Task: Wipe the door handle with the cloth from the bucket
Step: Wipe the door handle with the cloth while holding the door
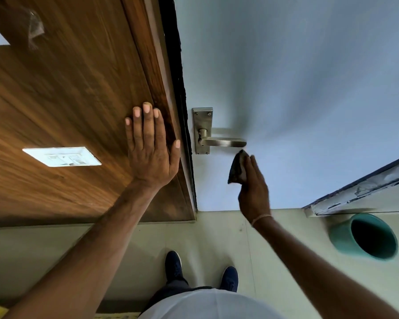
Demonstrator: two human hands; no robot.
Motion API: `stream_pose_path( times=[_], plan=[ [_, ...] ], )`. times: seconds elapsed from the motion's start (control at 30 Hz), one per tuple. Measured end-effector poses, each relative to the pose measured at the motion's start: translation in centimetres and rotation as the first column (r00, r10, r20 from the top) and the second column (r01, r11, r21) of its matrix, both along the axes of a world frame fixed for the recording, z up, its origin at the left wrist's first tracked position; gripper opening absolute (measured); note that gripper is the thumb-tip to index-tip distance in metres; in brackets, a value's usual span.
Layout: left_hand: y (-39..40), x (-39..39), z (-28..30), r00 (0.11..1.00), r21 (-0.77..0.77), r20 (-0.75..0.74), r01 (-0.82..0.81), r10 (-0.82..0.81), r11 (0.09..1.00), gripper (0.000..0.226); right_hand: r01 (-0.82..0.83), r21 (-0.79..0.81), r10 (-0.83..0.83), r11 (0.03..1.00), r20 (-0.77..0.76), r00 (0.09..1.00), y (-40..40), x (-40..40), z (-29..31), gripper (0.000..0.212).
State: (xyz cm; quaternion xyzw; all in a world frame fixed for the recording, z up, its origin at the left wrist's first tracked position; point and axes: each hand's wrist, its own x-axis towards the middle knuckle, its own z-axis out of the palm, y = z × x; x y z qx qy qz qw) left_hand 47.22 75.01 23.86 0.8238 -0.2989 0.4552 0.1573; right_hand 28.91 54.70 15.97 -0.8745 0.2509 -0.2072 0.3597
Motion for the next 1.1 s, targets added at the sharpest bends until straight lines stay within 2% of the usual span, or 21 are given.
stream_pose_path(
  times=[0.03,0.07,0.1,0.13,0.17,0.2,0.3,0.37,0.43,0.53,0.67,0.77,0.93,1.0,1.1],
  plan=[
    [0.0,0.0,0.0,1.000,-0.006,0.004,-0.008,0.008,1.000,0.080,0.110,0.304,-0.138,0.946,0.071,0.988,1.7,0.7,0.4,0.071],
    [-0.1,0.0,0.0,1.000,-0.008,0.008,-0.012,0.012,1.000,0.081,0.186,0.600,-0.287,0.778,0.076,0.955,3.1,1.7,1.5,0.057],
    [-0.1,0.0,0.0,1.000,-0.010,0.010,-0.011,0.011,1.000,0.081,0.209,0.822,-0.396,0.530,0.022,0.918,4.1,2.8,2.6,0.045],
    [-0.1,0.0,0.0,1.000,-0.012,0.012,-0.006,0.006,1.000,0.081,0.191,0.940,-0.451,0.282,-0.046,0.891,4.7,3.8,3.8,0.037],
    [-0.1,0.0,0.0,1.000,-0.009,0.012,-0.003,0.003,1.000,0.081,0.165,0.982,-0.460,0.094,-0.105,0.882,5.1,4.7,4.9,0.033],
    [0.1,0.1,0.0,1.000,-0.004,0.014,-0.004,0.004,1.000,0.081,0.137,0.990,-0.443,-0.032,-0.137,0.886,5.2,5.5,5.8,0.032],
    [0.4,0.2,0.0,1.000,0.017,0.017,-0.007,0.007,1.000,0.081,-0.021,0.964,-0.417,-0.264,-0.095,0.904,5.4,7.5,8.2,0.034],
    [0.4,0.1,0.0,1.000,0.027,0.010,-0.009,0.009,1.000,0.081,-0.096,0.922,-0.411,-0.375,-0.073,0.909,5.4,8.3,9.2,0.039],
    [0.4,0.1,0.1,1.000,0.028,0.006,-0.006,0.006,1.000,0.081,-0.111,0.899,-0.413,-0.423,-0.082,0.907,5.2,8.6,9.7,0.036],
    [0.3,0.2,0.0,1.000,0.036,0.007,-0.006,0.005,0.999,0.082,-0.134,0.898,-0.464,-0.420,-0.085,0.882,4.1,8.0,9.4,0.037],
    [0.3,0.1,0.0,1.000,0.028,0.009,-0.007,0.006,1.000,0.083,-0.180,0.874,-0.486,-0.451,-0.071,0.871,3.7,7.6,9.3,0.059],
    [0.0,0.1,-0.1,1.000,0.006,0.008,-0.002,0.002,1.000,0.083,-0.111,0.897,-0.449,-0.429,-0.106,0.887,4.8,7.9,9.9,0.048],
    [0.0,0.3,-0.3,1.000,0.006,0.006,-0.003,0.003,1.000,0.083,-0.157,0.893,-0.542,-0.422,-0.110,0.833,2.3,7.0,9.3,0.081],
    [-0.2,0.4,-0.3,1.000,0.000,0.012,-0.002,0.002,1.000,0.084,-0.159,0.899,-0.510,-0.409,-0.080,0.856,3.0,7.4,9.6,0.075],
    [-0.4,0.3,-0.4,1.000,-0.011,0.013,-0.011,0.011,1.000,0.086,-0.129,0.914,-0.455,-0.384,-0.066,0.888,4.9,8.2,9.9,0.052]
  ],
)
